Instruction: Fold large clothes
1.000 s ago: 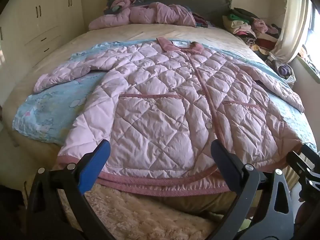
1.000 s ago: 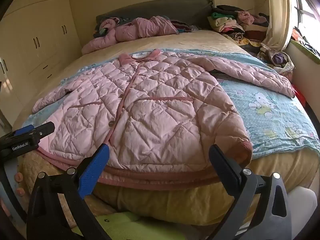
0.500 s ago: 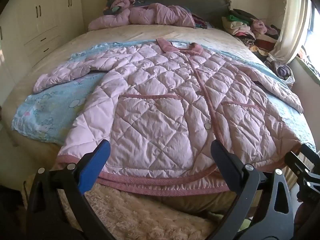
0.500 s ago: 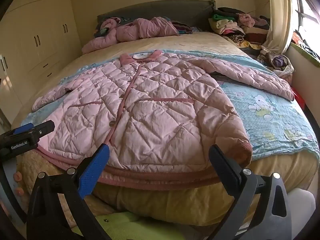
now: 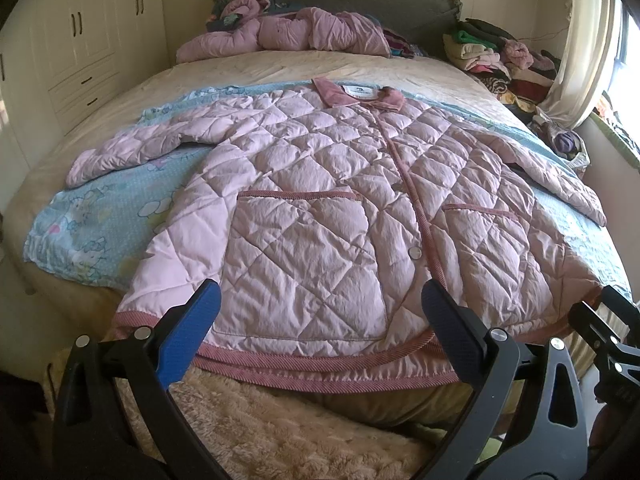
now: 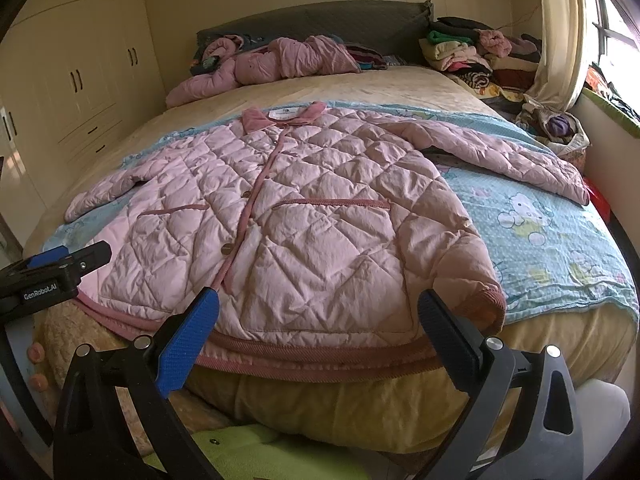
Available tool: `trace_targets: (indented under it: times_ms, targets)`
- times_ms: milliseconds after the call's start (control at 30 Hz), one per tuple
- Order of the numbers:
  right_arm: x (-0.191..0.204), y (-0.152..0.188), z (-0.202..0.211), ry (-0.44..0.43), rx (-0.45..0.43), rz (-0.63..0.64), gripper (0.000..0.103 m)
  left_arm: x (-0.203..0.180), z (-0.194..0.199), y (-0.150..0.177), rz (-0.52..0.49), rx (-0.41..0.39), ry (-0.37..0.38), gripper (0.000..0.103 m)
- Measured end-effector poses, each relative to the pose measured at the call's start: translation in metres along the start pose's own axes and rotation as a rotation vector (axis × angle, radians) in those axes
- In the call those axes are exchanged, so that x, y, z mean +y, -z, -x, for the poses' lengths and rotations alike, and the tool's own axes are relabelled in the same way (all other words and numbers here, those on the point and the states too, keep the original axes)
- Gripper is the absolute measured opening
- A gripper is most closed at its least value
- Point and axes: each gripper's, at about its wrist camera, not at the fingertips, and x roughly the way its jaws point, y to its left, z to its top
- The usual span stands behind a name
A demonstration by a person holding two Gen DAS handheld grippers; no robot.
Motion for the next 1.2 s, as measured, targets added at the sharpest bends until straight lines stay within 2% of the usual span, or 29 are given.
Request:
trace_targets:
  times_ms: [1200]
  targets:
    - [0.009, -0.012, -0.013, -0.025, 0.01, 0.015, 0.099, -0.002, 0.003, -0.005, -0.001, -0.004, -0.003, 0.094]
